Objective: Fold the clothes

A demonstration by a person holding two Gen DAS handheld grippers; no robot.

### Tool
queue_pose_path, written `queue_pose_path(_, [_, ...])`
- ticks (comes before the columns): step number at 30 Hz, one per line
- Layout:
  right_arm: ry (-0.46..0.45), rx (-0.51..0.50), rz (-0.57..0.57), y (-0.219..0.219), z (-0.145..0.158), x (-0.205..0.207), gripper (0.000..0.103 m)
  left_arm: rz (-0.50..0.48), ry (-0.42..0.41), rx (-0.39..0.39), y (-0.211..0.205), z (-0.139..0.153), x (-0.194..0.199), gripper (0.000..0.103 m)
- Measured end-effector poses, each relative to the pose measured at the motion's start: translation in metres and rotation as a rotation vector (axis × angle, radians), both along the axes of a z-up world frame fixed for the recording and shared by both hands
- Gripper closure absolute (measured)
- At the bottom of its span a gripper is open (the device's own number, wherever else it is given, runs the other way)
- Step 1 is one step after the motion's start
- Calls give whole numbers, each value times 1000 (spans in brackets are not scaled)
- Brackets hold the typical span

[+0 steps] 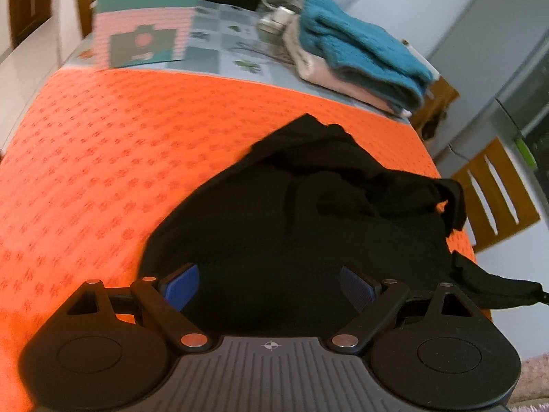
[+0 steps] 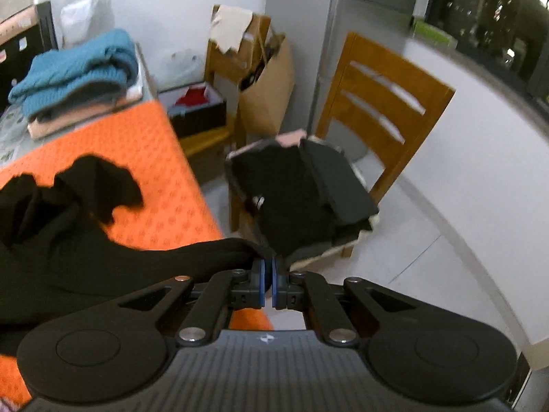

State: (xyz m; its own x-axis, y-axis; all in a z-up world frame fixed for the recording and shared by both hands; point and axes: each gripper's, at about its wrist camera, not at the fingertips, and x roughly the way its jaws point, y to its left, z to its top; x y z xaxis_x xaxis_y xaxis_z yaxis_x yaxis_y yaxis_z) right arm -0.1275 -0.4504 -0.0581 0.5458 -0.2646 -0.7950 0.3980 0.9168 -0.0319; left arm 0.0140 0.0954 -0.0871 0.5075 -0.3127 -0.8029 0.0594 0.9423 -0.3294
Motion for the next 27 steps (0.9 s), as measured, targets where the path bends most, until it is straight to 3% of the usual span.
queue_pose_path(1, [11,13,8,1,-3,-1,95,-11,0,9,-3,-1,4,13])
queue_pose_path(4, [27,17,32,9,-3,5,70,-16,4,23,-7,-4,17,13])
queue_pose_path(7, [22,-3,89,21,6,12,65,-13,3,32,-6,-5,27,13])
queue_pose_path(11, [-10,-4,212,43,24,30,47,-23,-2,51,-8,-6,41,13])
queue_pose_path(21, [-14,50,484,111,11,110,47,-86,-21,84,-29,-13,96,13])
queue_pose_path(27, [13,38,535,131,-5,157,47,-150,-30,121,-53,-20,134,14])
